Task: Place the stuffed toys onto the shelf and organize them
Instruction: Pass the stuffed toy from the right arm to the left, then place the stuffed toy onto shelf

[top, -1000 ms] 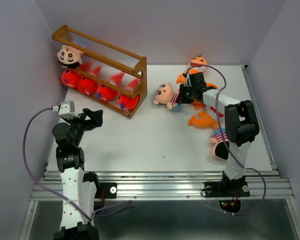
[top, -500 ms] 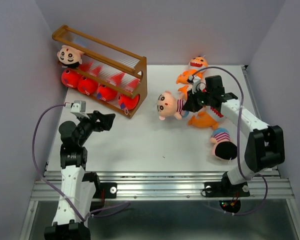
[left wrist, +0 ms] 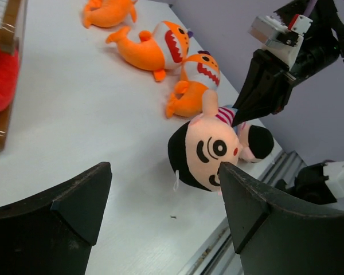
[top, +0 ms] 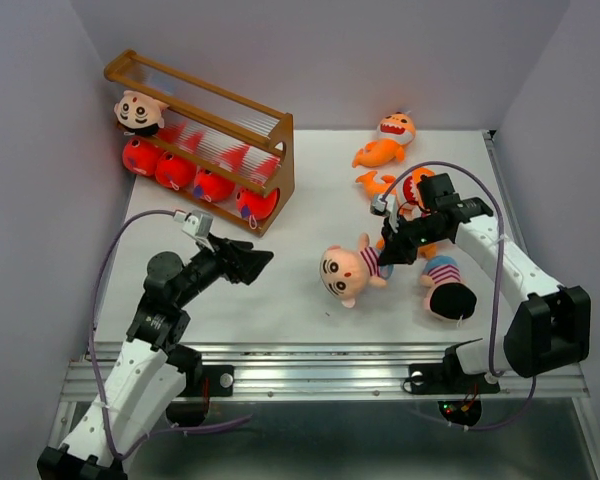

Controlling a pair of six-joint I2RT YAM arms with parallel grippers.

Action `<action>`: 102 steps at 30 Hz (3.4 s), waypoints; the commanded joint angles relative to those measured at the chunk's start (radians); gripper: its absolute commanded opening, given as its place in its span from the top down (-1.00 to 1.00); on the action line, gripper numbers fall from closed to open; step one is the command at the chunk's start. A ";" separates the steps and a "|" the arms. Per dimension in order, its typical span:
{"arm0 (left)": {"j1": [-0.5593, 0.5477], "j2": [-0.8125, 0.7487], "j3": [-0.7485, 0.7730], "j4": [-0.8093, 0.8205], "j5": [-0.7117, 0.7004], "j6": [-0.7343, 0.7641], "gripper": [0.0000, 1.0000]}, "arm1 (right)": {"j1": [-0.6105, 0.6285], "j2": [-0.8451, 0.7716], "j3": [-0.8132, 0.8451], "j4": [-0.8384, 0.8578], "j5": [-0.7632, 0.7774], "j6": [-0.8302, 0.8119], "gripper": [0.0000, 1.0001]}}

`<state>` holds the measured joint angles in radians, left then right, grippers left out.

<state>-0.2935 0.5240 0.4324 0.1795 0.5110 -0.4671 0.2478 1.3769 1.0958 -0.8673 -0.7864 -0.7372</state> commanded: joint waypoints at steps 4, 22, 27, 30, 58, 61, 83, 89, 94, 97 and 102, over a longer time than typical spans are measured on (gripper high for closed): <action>-0.267 0.053 0.037 0.006 -0.181 -0.151 -0.66 | 0.030 -0.059 0.001 -0.134 -0.034 -0.183 0.99; -0.760 0.492 0.126 0.080 -0.750 -0.469 -0.73 | 0.084 -0.091 -0.037 -0.010 -0.008 -0.048 0.98; -0.760 0.469 0.066 0.207 -0.681 -0.459 -0.73 | 0.084 -0.076 -0.002 -0.044 -0.097 -0.050 0.98; -0.760 0.464 0.046 0.239 -0.654 -0.459 -0.72 | 0.084 -0.056 0.019 -0.059 -0.154 -0.050 0.98; -0.650 0.030 0.161 -0.256 -0.766 -0.246 1.00 | 0.045 -0.104 0.130 0.065 0.016 0.200 -1.00; -0.534 -0.053 0.254 -0.437 -0.810 -0.170 1.00 | -0.002 -0.125 0.084 0.119 -0.020 0.219 -1.00; 0.390 0.441 0.600 -0.236 -0.260 0.096 1.00 | -0.242 -0.078 -0.123 0.154 -0.324 0.122 -1.00; 0.478 0.501 0.617 -0.187 -0.117 0.004 1.00 | -0.242 -0.084 -0.125 0.156 -0.312 0.121 -1.00; 0.521 0.530 0.594 -0.091 -0.071 -0.062 1.00 | -0.242 -0.084 -0.128 0.156 -0.310 0.119 -1.00; 0.534 0.600 0.624 -0.049 -0.054 -0.102 1.00 | -0.242 -0.082 -0.128 0.156 -0.307 0.117 -1.00; 0.556 0.709 0.661 0.012 -0.046 -0.172 1.00 | -0.242 -0.087 -0.129 0.156 -0.295 0.114 -1.00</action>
<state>0.2409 1.1843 1.0260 0.0673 0.4171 -0.5686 0.0074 1.3216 0.9672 -0.7399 -1.0729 -0.6025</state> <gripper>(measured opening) 0.048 0.998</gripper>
